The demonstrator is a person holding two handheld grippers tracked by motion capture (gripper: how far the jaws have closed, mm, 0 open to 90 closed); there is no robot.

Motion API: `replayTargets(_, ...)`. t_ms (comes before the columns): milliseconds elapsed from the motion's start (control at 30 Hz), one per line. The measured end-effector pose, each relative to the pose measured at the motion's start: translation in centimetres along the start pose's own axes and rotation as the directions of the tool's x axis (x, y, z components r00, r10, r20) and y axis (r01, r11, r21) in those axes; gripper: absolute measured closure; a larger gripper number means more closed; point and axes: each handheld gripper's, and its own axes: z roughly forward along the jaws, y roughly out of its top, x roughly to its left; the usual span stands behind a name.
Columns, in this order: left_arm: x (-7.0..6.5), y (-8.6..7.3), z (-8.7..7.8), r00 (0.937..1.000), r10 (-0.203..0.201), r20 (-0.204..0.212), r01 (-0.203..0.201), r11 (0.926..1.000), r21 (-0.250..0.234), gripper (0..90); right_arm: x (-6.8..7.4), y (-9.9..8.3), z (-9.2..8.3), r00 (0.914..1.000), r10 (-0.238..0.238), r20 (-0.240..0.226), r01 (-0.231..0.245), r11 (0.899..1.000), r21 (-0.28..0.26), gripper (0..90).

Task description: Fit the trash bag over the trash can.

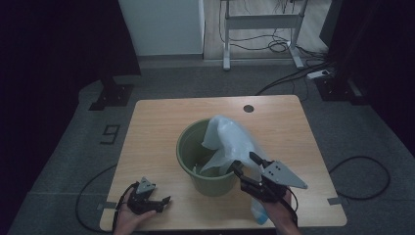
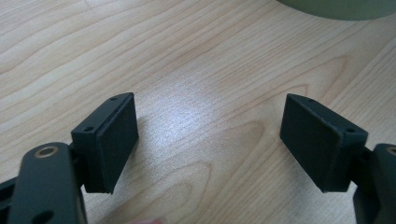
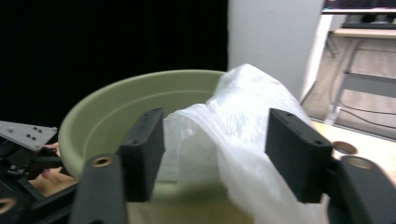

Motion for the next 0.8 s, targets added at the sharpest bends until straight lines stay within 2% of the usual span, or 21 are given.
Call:
replayTargets(167,-0.2,0.0,0.0,1.0,0.002,0.001,-0.002,1.0,0.0,18.9,-0.2,-1.6,-1.2,0.9991,-0.004,0.041,0.003,1.0,0.018,29.9)
replayTargets(200,-0.2,0.0,0.0,1.0,0.002,0.001,-0.002,1.0,0.0,18.9,-0.5,-2.4,-1.7,0.9978,0.004,0.066,-0.006,1.0,0.018,28.8)
replayTargets(233,-0.2,0.0,0.1,1.0,0.001,0.001,-0.001,1.0,0.001,18.9,-0.5,-2.4,-1.7,0.9978,0.004,0.066,-0.006,1.0,0.018,28.8)
replayTargets(467,-0.2,0.1,0.2,1.0,0.003,0.002,-0.003,1.0,0.003,18.9,-2.5,-4.5,-3.2,0.9908,0.039,0.129,-0.044,0.998,0.036,25.1)
replayTargets(633,-0.3,0.1,0.1,1.0,0.005,0.004,-0.005,1.0,0.003,18.9,-2.9,-5.3,-3.1,0.9893,0.049,0.137,-0.059,0.996,0.072,22.9)
replayTargets(800,-0.3,0.1,0.2,1.0,0.005,0.006,-0.005,1.0,0.003,18.9,-2.8,-6.8,-2.1,0.9887,0.06,0.137,-0.077,0.99,0.116,22.2)
